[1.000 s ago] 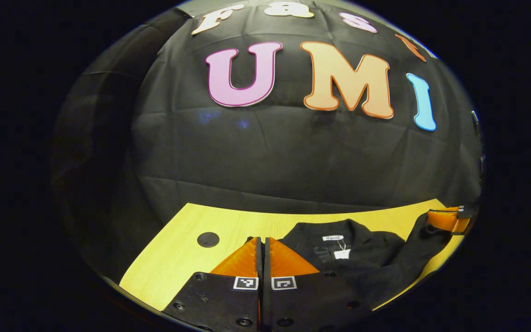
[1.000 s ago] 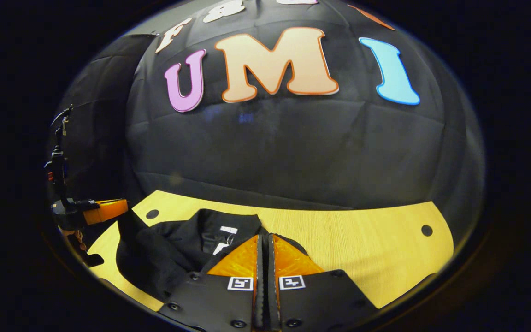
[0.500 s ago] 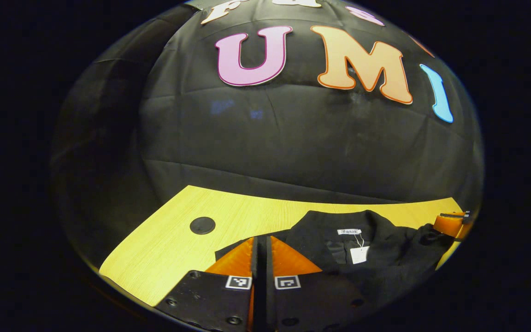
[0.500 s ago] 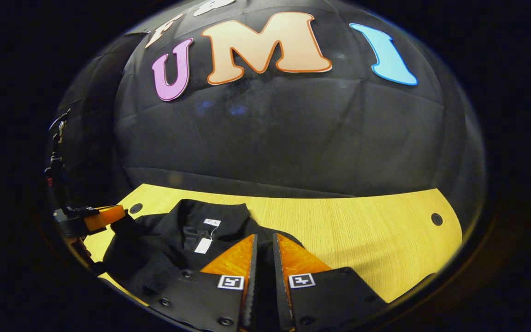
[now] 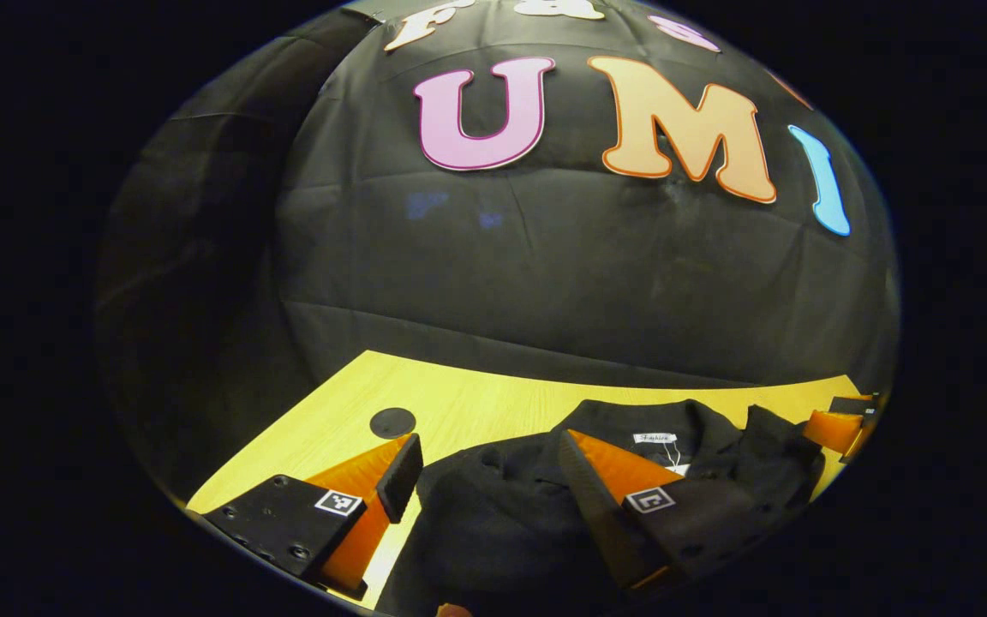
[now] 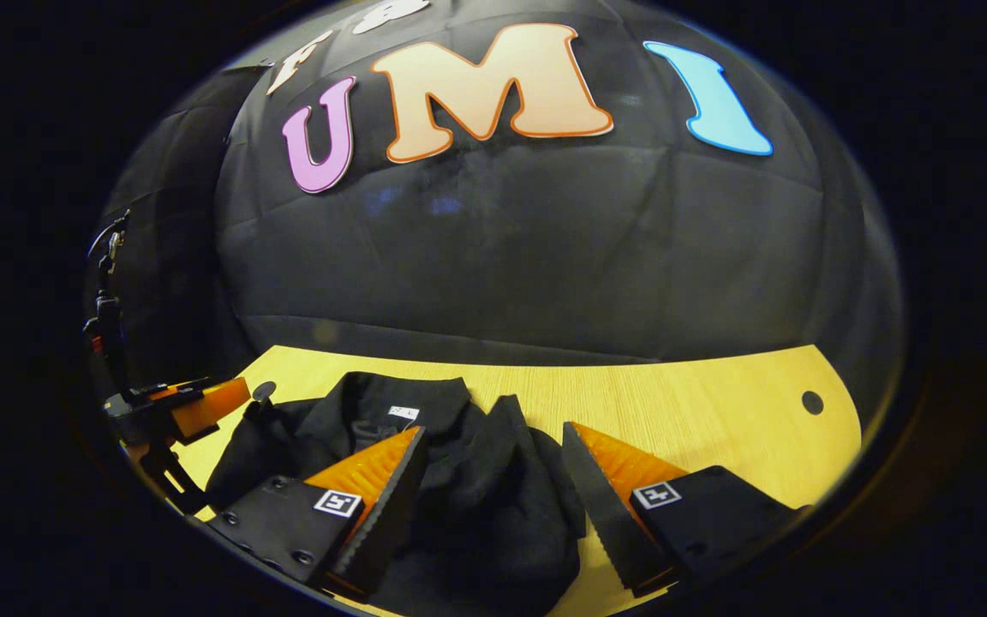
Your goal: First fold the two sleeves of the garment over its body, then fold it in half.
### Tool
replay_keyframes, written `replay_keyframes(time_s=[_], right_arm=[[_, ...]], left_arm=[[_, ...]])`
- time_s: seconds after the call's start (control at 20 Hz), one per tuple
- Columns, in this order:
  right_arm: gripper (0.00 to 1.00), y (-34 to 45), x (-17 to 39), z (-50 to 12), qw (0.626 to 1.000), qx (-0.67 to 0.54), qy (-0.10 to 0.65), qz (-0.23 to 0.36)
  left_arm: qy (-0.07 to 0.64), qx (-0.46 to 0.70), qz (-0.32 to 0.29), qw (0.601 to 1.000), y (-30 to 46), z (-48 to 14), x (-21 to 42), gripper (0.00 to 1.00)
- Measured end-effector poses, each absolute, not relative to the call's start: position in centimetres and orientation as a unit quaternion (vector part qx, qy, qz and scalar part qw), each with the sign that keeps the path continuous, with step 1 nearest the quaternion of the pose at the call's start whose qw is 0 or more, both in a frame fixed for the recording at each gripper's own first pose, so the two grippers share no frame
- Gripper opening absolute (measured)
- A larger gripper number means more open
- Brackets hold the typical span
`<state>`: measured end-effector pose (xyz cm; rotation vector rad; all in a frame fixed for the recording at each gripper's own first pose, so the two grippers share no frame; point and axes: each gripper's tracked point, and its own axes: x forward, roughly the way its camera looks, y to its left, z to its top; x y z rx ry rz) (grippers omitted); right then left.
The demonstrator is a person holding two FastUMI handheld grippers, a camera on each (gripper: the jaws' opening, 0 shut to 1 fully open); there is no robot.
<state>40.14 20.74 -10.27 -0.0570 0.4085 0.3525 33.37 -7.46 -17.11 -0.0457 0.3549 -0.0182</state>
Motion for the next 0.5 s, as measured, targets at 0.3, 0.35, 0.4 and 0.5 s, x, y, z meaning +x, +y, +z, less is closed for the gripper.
replay_keyframes(time_s=[0.3,0.35,0.4,0.5], right_arm=[[0.99,19.9,34.6,-5.6,0.973,-0.023,0.157,0.167],[0.96,19.6,33.2,-4.7,0.975,-0.020,0.147,0.166],[0.99,19.4,31.7,-3.8,0.977,-0.016,0.135,0.164],[0.98,18.6,28.5,-2.5,0.981,-0.015,0.110,0.156]], left_arm=[[0.123,-0.013,-0.012,0.992,-6.7,-10.3,29.5,0.96],[0.112,-0.007,-0.015,0.994,-6.5,-9.1,28.4,0.96],[0.102,-0.001,-0.020,0.995,-6.5,-8.1,27.2,0.96],[0.085,0.002,-0.030,0.996,-6.5,-6.4,24.7,0.95]])
